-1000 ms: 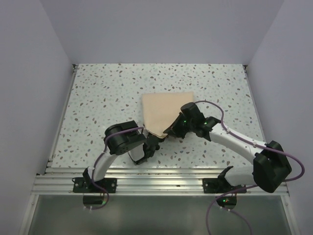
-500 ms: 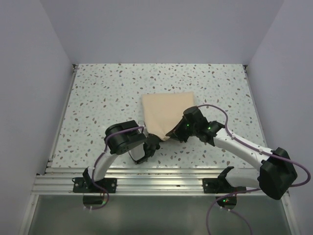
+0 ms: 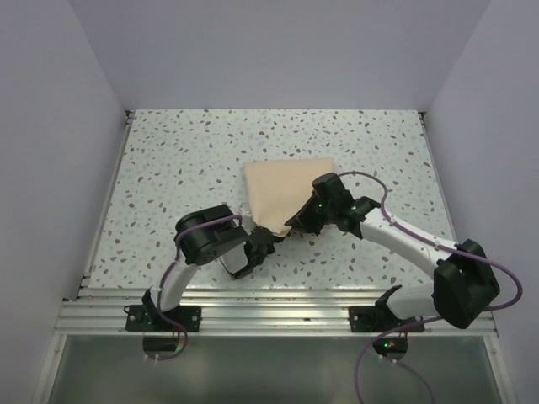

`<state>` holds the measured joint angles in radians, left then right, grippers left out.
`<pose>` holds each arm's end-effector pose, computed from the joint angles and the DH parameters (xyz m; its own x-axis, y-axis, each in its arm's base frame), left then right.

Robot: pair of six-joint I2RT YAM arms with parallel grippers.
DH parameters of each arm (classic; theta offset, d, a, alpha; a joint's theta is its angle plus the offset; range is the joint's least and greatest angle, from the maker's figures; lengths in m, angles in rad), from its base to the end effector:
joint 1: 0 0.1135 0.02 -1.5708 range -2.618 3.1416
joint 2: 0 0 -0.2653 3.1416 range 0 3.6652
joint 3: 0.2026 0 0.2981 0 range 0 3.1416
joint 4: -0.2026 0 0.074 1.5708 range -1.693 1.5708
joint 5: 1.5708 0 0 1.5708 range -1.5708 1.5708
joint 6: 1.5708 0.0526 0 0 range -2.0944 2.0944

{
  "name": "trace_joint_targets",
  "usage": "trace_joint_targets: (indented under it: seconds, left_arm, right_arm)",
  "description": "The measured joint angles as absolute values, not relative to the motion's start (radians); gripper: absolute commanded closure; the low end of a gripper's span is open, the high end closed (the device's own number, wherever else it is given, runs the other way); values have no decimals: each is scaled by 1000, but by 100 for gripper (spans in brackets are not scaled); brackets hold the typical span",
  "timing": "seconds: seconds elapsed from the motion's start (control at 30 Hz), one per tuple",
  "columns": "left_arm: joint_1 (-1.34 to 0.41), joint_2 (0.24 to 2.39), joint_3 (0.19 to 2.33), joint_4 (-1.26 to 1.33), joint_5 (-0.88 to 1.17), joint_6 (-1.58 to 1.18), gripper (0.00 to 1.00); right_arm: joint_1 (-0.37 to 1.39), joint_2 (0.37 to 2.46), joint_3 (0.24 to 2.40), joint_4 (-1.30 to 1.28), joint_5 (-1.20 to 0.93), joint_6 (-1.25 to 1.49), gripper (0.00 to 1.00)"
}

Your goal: Prepare the surgical pack

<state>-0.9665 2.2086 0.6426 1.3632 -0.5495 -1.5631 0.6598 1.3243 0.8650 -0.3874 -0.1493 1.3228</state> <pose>0.2247 -0.2772 0.0110 -0.4120 -0.9042 -0.1127 -0.1113 0.1727 -0.9787 0.2536 0.2067 0.2007 -0.8083 0.5862 -0.0546 0.4059 0.6221 0.6695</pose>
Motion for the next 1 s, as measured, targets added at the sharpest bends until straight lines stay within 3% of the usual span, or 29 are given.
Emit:
trace_joint_targets:
  seconds: [0.2,0.37,0.6,1.0]
  left_arm:
    - [-945,2075,577,1304,-517,-1535,94]
    - [-943,1881,535,1174,-464,-1524,95]
    - [-965,1564,481,750,-364,-1530,96]
    - [-938,1223,521,-108,-211,-1501,96]
  right_arm:
    - [606,1374,925,-371,-150,1298,100]
    - [595,1385,954,-360,-150,1293,100]
    - [588,1387,967,-355,-150,1288,100]
    - [589,1382,952,-364,-149,1293,100]
